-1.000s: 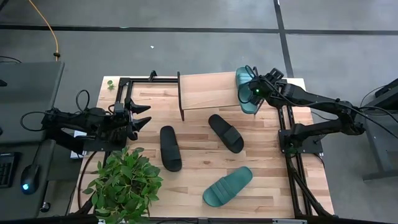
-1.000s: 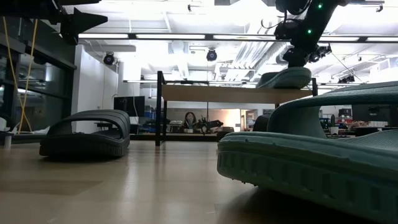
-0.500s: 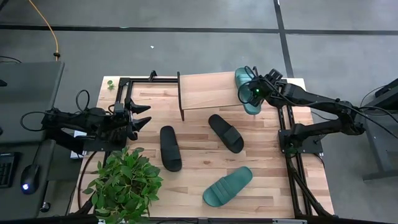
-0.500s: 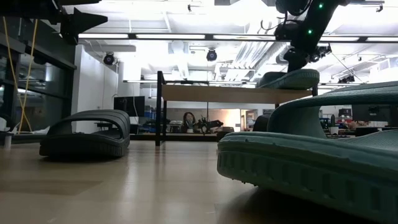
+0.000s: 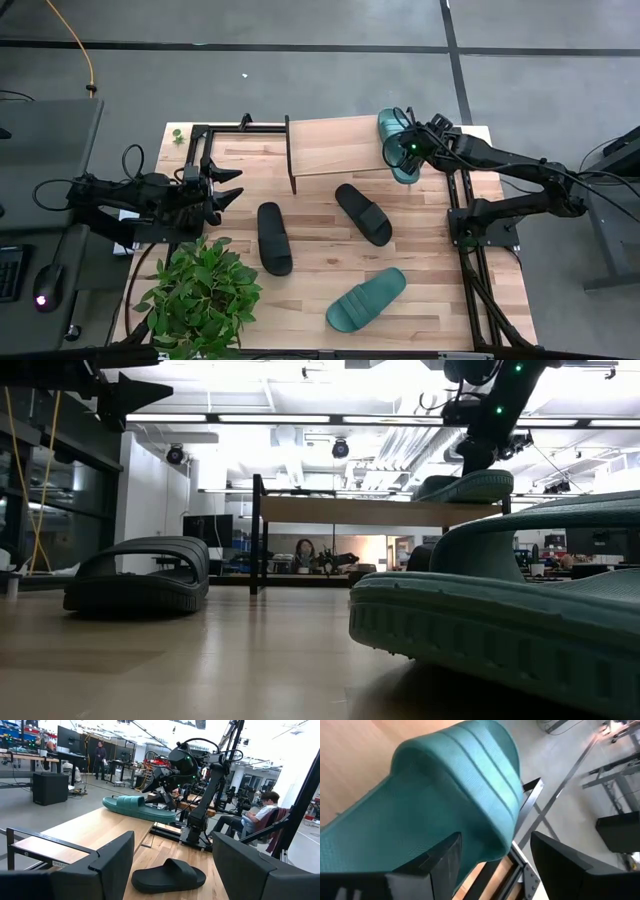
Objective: Pick and place slides into the shelf
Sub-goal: Put the green slipper on the shelf
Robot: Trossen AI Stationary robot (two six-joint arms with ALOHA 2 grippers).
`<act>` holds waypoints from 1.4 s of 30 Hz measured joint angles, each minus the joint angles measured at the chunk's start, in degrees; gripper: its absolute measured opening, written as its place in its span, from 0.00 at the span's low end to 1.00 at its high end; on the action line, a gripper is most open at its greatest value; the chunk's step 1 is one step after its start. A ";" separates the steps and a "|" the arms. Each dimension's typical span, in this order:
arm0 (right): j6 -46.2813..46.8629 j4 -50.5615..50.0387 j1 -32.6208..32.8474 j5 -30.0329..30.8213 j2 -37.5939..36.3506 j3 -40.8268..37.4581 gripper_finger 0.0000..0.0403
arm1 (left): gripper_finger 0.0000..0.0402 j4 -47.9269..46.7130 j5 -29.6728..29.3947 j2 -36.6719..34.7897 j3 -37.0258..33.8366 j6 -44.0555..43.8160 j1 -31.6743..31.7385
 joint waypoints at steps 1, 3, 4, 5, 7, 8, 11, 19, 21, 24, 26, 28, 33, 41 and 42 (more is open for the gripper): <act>0.30 -0.36 0.01 -0.63 0.00 0.00 0.56 | 0.62 0.00 0.00 0.01 0.00 0.00 0.01; 0.74 -0.71 0.01 -1.69 0.00 0.00 0.56 | 0.62 -0.02 0.00 0.00 0.00 0.00 0.00; 0.92 -0.88 0.01 -2.11 0.00 0.02 0.56 | 0.62 -0.02 0.00 0.01 0.00 0.00 0.01; 1.02 -1.39 0.09 -2.92 0.00 0.29 0.56 | 0.62 -0.02 0.00 0.01 0.00 0.00 0.00; 1.66 -2.45 0.69 -3.99 0.00 1.49 0.56 | 0.62 -0.02 0.00 0.00 0.00 0.00 0.00; 2.03 -3.15 1.32 -3.97 0.00 2.45 0.56 | 0.62 -0.02 0.00 0.01 0.00 0.00 0.02; 4.12 -6.46 3.73 -3.83 0.00 6.50 0.56 | 0.62 -0.02 0.00 0.02 0.00 0.00 0.02; 12.85 -8.67 11.75 -10.25 -0.04 16.63 0.56 | 0.62 -0.51 0.00 0.02 0.00 0.00 0.01; 14.33 -8.23 13.03 -15.23 -0.04 18.17 0.56 | 0.62 -0.57 0.00 0.02 0.00 0.00 0.02; 14.63 -6.92 14.30 -22.44 -0.04 19.59 0.56 | 0.62 -0.64 0.00 0.02 0.00 0.00 0.02; 15.24 -6.48 15.04 -25.94 -0.04 19.98 0.56 | 0.62 -0.66 0.00 0.02 0.00 0.00 0.01; 17.14 -6.19 15.69 -29.15 -0.02 19.98 0.56 | 0.62 -0.66 0.00 0.02 0.00 0.00 0.00; 22.69 -6.40 18.01 -38.09 0.17 19.91 0.56 | 0.62 -0.49 -0.04 0.02 0.00 0.60 0.00; 31.92 -6.21 25.07 -40.47 0.15 19.89 0.56 | 0.62 -0.03 -0.13 0.02 0.00 1.44 0.01; 32.97 -6.23 26.06 -39.94 0.15 19.89 0.56 | 0.62 0.00 -0.13 0.02 0.00 1.48 0.00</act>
